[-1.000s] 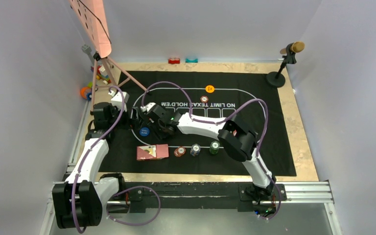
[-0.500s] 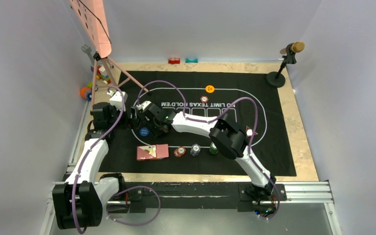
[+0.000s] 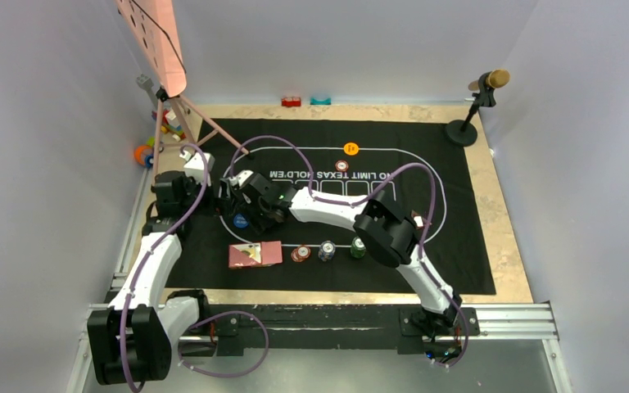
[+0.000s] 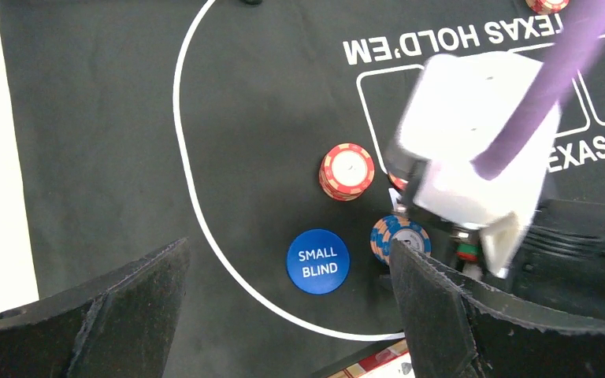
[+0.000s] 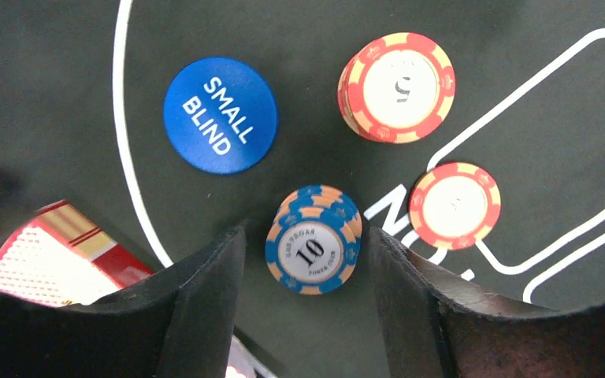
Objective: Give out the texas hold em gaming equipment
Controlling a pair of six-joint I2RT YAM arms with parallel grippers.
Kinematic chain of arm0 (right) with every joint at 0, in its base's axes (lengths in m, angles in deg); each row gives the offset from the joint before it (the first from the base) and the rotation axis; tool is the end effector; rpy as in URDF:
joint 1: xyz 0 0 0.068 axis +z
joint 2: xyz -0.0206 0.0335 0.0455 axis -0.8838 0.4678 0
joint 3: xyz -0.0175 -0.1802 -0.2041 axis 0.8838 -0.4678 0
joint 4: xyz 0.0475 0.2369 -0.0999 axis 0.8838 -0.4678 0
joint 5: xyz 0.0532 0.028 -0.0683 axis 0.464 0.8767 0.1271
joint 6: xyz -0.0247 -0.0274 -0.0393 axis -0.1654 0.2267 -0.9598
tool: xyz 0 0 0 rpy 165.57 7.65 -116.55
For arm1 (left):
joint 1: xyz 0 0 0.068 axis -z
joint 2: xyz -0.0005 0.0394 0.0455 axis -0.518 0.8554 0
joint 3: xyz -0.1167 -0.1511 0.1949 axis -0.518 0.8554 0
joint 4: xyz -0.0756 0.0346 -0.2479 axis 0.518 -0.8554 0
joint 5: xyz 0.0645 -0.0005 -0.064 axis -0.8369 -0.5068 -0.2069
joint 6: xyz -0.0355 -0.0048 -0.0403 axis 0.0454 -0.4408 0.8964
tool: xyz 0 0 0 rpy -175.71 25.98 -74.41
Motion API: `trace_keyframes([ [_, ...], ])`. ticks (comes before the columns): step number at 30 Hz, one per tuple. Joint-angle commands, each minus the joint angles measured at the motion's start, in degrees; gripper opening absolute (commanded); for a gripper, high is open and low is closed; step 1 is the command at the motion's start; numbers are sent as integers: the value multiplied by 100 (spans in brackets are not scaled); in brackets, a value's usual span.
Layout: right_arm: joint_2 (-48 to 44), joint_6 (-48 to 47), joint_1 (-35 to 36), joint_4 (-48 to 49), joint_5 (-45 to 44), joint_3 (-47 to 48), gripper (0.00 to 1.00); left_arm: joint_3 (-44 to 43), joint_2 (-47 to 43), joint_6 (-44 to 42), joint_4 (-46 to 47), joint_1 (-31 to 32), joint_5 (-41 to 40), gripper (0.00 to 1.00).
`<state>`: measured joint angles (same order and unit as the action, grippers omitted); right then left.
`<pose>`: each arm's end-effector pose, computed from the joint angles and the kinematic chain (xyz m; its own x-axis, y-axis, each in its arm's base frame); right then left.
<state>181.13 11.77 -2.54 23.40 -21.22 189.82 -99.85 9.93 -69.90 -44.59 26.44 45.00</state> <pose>0.2593 0.4333 0.1660 -0.5329 -0.5532 -0.6403 -0.7354 0.6771 0.0269 0.2165 0.0051 0.2312 -0.5427 -0.0614 -0.8377 0.2191 0.9524 -0.2118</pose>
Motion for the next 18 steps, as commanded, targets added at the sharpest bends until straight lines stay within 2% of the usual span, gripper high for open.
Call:
trace_keyframes([
  [1, -817, -72, 28, 319, 225, -185, 64, -181, 14, 113, 32, -25, 107, 100],
  [12, -2298, -25, 28, 316, 296, -933, 68, -212, 55, 161, 40, -98, -29, 100],
  [18, -3436, 262, -2, 146, -196, -2263, 70, -287, 193, 230, 4, -221, -117, 100],
])
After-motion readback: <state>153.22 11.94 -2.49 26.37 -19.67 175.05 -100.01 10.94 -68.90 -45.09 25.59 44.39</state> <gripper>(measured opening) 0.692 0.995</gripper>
